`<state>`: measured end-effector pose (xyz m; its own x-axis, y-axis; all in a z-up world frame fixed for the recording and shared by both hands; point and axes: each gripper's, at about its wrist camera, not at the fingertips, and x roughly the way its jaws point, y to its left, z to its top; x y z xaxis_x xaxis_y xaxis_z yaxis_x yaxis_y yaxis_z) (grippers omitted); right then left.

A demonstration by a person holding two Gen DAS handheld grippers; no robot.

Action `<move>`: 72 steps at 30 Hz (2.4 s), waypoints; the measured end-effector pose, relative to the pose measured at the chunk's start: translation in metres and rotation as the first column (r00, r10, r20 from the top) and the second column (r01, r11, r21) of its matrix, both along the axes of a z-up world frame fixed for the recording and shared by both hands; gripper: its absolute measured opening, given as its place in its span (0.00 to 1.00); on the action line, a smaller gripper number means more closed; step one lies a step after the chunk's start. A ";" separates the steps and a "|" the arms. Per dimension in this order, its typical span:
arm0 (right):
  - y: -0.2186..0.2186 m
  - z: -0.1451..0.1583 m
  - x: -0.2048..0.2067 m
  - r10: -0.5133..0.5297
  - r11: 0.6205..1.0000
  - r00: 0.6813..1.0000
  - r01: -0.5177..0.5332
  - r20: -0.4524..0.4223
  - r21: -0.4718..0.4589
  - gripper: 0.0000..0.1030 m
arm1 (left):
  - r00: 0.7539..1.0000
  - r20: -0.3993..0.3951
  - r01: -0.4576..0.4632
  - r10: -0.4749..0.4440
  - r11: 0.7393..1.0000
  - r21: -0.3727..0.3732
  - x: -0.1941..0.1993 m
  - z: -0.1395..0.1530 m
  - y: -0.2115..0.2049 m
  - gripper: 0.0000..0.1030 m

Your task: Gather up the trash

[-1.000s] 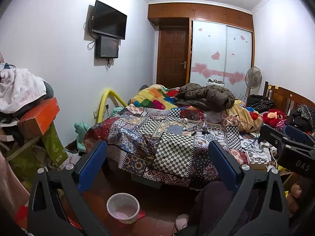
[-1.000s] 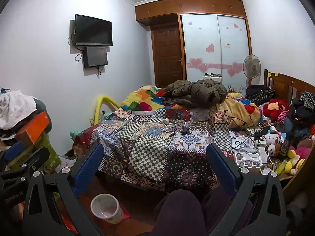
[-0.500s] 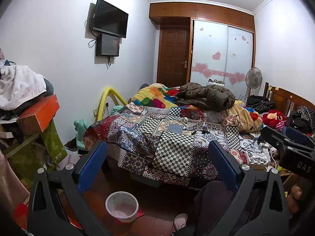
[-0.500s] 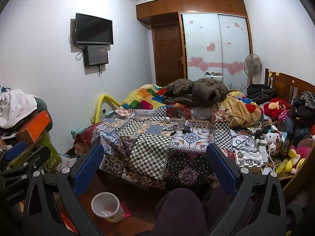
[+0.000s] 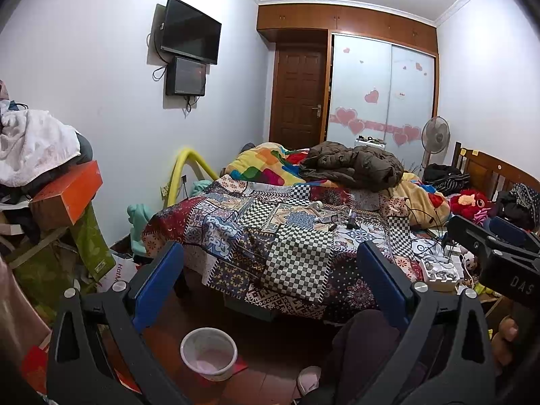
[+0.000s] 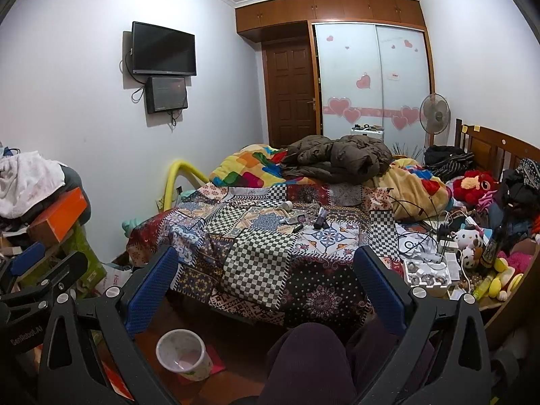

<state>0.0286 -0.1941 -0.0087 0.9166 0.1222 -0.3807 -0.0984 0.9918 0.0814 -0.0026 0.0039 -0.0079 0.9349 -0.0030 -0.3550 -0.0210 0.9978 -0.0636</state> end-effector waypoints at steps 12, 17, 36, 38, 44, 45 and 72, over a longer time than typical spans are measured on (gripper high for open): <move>0.001 0.002 0.004 -0.005 1.000 1.000 0.005 -0.002 0.002 1.00 | 1.000 -0.006 -0.005 0.005 1.000 -0.007 0.003 -0.002 0.001 1.00; -0.006 0.002 0.018 -0.010 1.000 1.000 0.010 -0.015 -0.010 1.00 | 1.000 -0.020 -0.024 0.024 1.000 -0.002 0.013 0.000 -0.005 1.00; -0.085 0.015 0.130 -0.152 0.988 0.988 0.151 -0.006 -0.044 1.00 | 0.998 0.001 0.058 -0.058 0.998 -0.014 0.151 0.034 -0.060 1.00; -0.092 0.015 0.144 -0.166 0.985 0.986 0.165 -0.015 -0.044 1.00 | 0.999 0.000 0.053 -0.053 0.999 -0.004 0.166 0.033 -0.068 1.00; -0.123 0.008 0.192 -0.198 0.978 0.979 0.194 -0.047 -0.080 1.00 | 0.997 -0.045 0.060 -0.060 0.998 0.008 0.239 0.020 -0.098 1.00; -0.129 0.005 0.203 -0.201 0.977 0.978 0.196 -0.055 -0.088 1.00 | 0.996 -0.057 0.065 -0.065 0.998 0.001 0.247 0.018 -0.100 1.00; -0.199 -0.136 0.420 0.063 0.996 0.889 -0.082 -0.453 -0.022 0.74 | 0.868 -0.439 0.237 -0.234 0.970 -0.049 0.518 -0.152 -0.207 0.81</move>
